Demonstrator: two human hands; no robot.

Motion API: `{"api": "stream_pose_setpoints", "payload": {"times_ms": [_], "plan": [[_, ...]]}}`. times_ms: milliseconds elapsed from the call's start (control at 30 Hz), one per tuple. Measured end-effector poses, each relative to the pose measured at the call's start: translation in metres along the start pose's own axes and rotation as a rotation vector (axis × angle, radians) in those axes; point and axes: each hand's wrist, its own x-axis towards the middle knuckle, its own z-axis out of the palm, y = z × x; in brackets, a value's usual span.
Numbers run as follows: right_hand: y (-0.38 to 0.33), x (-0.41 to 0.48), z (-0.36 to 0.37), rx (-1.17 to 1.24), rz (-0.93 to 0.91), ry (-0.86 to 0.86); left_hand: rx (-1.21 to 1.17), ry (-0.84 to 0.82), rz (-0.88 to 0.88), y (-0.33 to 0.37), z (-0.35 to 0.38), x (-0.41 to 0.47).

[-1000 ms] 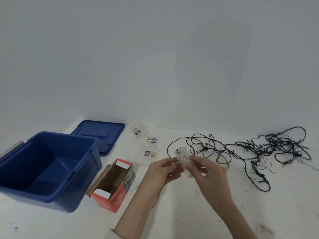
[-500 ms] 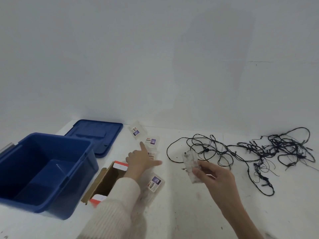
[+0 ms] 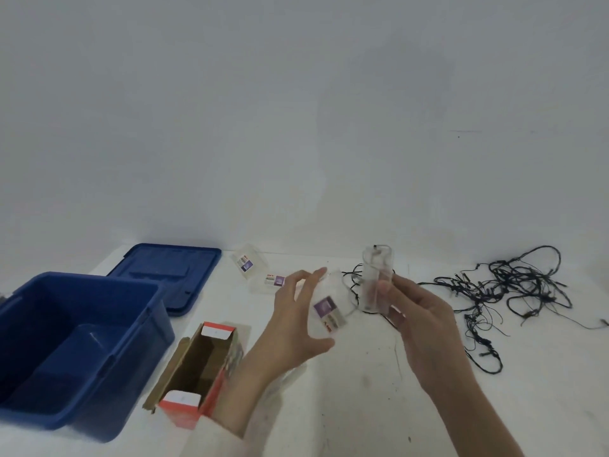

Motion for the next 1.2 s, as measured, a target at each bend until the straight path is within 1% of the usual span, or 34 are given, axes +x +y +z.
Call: {"api": "stream_pose_setpoints", "payload": {"times_ms": [167, 333, 400, 500, 600, 733, 833, 900, 967, 1033, 1200], "plan": [[-0.010, -0.003, 0.003, 0.022, 0.002, -0.003, -0.133, 0.017, 0.030, 0.021, 0.000, -0.008], [-0.009, -0.008, -0.002, 0.067, 0.041, 0.021, -0.432, 0.107, 0.040, 0.035, 0.000, -0.012], [-0.008, -0.009, -0.004, 0.112, 0.057, 0.020, -0.516, 0.117, 0.055, 0.038, 0.002, -0.012], [-0.007, -0.010, -0.006, 0.160, 0.067, 0.016, -0.637, 0.135, 0.033, 0.040, 0.004, -0.014], [-0.008, -0.012, -0.007, 0.186, 0.068, -0.002, -0.708, 0.157, 0.019, 0.040, 0.005, -0.017], [-0.011, -0.017, -0.008, 0.137, 0.086, -0.038, -0.774, 0.157, -0.013, 0.042, 0.006, -0.020], [-0.015, -0.019, -0.006, 0.116, 0.135, -0.046, -0.902, 0.112, -0.022, 0.046, 0.004, -0.023], [-0.015, -0.021, -0.004, 0.123, 0.149, -0.050, -0.945, 0.099, -0.025, 0.047, 0.006, -0.025], [-0.015, -0.023, -0.004, 0.135, 0.155, -0.039, -1.022, 0.061, -0.053, 0.046, 0.009, -0.026], [-0.016, -0.024, -0.004, 0.123, 0.151, -0.019, -1.148, 0.032, -0.106, 0.043, 0.011, -0.028], [-0.016, -0.028, -0.006, 0.113, 0.141, -0.006, -1.354, 0.099, -0.234, 0.043, 0.013, -0.031]]}}
